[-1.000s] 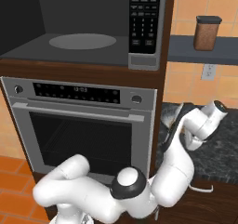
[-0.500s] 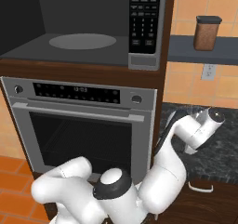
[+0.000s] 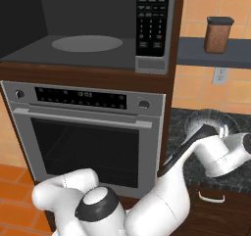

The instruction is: Open the microwave, place the bowl with waffle inside the microwave, then close the microwave door and turn it on.

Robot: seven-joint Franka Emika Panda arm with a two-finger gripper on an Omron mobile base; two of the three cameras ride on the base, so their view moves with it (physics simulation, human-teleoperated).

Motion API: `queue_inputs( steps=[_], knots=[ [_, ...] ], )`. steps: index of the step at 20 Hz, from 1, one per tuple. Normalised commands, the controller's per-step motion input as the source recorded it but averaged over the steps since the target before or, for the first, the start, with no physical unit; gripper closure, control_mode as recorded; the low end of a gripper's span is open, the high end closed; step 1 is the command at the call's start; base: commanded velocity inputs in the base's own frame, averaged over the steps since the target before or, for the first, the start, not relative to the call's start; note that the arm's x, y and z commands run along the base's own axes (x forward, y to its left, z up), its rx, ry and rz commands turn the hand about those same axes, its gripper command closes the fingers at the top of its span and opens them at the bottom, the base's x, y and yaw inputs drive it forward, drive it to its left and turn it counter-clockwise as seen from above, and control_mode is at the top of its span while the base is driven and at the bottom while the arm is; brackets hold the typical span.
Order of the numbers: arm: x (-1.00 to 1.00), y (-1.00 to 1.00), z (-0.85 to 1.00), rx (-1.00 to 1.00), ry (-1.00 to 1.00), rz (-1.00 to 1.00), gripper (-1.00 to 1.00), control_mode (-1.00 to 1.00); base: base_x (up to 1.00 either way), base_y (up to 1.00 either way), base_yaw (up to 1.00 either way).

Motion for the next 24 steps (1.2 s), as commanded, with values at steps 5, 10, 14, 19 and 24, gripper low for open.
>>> queue_inputs(
  steps=[5, 10, 14, 19, 24],
  knots=[
    [-1.0, 0.51, 0.43, -0.1, -0.3, 0.04, 1.0, -1.0, 0.0, 0.0, 0.0],
    [-1.0, 0.39, 0.74, -0.1, -0.18, 0.05, 1.0, -1.0, 0.0, 0.0, 0.0],
    [-0.77, 1.0, 0.56, -0.17, -0.02, 0.04, 1.0, -1.0, 0.0, 0.0, 0.0],
    [-0.55, 0.91, 0.89, -0.15, 0.0, 0.07, 1.0, -1.0, 0.0, 0.0, 0.0],
    [-0.41, 0.55, 1.0, -0.03, 0.0, 0.16, 1.0, -1.0, 0.0, 0.0, 0.0]
  ],
)
